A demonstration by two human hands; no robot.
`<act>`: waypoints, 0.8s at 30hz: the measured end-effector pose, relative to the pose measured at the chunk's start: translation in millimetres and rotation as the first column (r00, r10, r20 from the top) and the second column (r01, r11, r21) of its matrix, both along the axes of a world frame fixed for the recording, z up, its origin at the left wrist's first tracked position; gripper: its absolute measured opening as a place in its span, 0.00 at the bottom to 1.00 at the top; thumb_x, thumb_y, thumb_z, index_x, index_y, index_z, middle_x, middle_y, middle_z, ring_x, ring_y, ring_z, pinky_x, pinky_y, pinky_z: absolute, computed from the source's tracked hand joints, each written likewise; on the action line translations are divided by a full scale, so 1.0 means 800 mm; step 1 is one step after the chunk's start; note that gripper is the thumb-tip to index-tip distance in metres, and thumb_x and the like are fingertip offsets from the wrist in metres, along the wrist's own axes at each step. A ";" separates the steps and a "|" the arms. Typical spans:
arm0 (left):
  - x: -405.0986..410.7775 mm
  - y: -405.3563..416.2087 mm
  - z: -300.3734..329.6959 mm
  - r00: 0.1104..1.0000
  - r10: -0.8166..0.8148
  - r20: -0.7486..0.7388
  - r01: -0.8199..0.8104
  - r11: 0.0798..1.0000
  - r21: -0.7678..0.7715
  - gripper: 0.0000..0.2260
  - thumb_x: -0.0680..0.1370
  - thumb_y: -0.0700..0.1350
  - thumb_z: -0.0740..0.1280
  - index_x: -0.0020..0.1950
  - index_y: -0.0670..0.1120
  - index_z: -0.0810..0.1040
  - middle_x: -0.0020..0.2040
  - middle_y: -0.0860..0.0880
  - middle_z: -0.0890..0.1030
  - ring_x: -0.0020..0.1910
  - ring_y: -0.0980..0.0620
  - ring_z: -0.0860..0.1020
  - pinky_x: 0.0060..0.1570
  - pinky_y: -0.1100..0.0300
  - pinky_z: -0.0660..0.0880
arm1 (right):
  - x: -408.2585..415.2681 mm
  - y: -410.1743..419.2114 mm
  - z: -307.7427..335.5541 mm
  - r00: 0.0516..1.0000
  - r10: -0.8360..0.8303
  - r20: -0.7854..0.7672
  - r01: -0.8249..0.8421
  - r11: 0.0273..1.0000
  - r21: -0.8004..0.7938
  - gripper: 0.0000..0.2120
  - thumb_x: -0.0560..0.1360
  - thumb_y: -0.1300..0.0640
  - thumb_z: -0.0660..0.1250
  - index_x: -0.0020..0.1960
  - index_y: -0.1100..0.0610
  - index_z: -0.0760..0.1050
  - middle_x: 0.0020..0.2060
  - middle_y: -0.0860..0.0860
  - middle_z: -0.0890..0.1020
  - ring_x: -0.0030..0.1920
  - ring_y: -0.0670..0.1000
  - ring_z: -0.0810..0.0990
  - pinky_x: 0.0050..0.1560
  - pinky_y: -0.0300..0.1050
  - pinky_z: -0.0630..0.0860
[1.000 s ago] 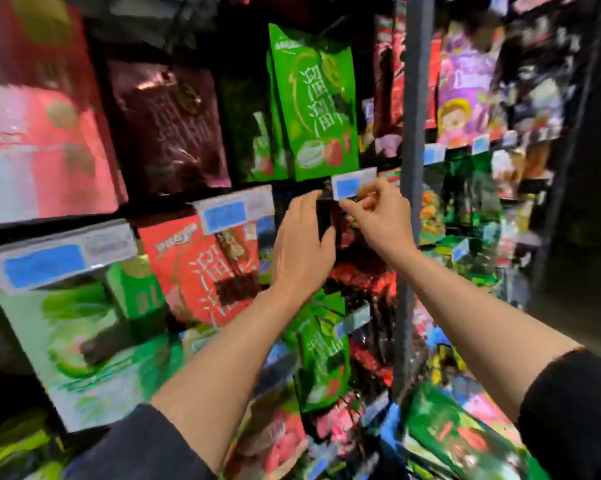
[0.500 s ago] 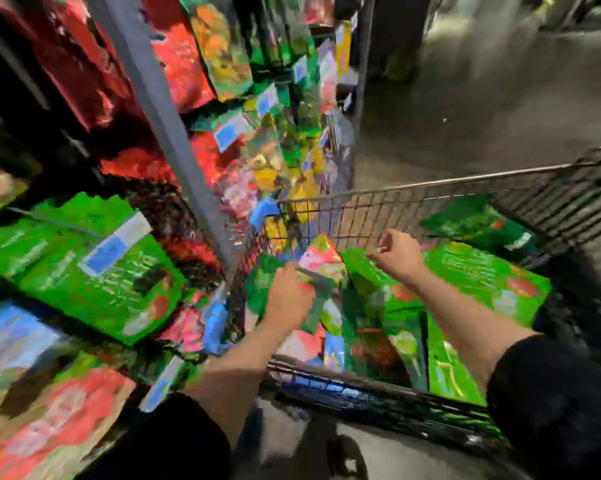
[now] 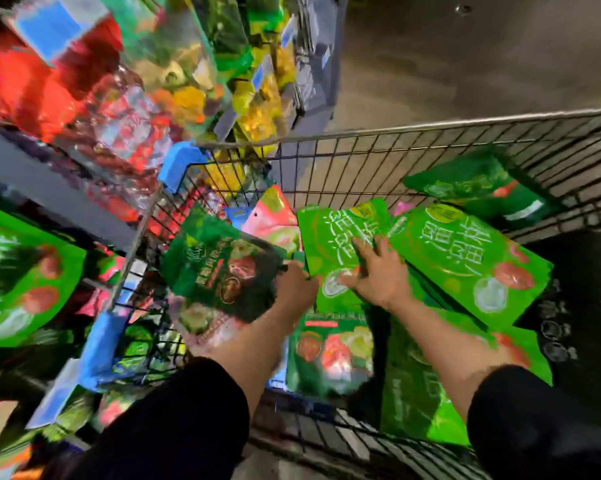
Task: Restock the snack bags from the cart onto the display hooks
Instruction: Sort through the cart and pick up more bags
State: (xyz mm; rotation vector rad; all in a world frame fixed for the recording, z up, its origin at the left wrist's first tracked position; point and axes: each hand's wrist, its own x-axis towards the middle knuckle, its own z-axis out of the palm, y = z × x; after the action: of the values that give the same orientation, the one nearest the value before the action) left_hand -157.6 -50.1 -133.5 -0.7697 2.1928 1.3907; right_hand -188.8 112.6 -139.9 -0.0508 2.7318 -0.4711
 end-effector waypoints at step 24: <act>0.017 -0.036 0.035 0.888 0.454 -0.070 -0.399 0.839 0.370 0.15 0.71 0.33 0.72 0.56 0.43 0.76 0.45 0.43 0.80 0.43 0.45 0.79 0.51 0.47 0.78 | 0.082 0.101 0.052 0.997 -0.061 0.054 0.067 0.989 -0.134 0.29 0.71 0.45 0.73 0.67 0.58 0.73 0.61 0.57 0.76 0.61 0.56 0.75 0.61 0.45 0.69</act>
State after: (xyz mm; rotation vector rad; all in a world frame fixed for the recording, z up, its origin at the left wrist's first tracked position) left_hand -143.7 -78.9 -105.5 -1.0909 1.8605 2.0555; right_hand -123.5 193.0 -98.1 0.0136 2.6558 -0.6669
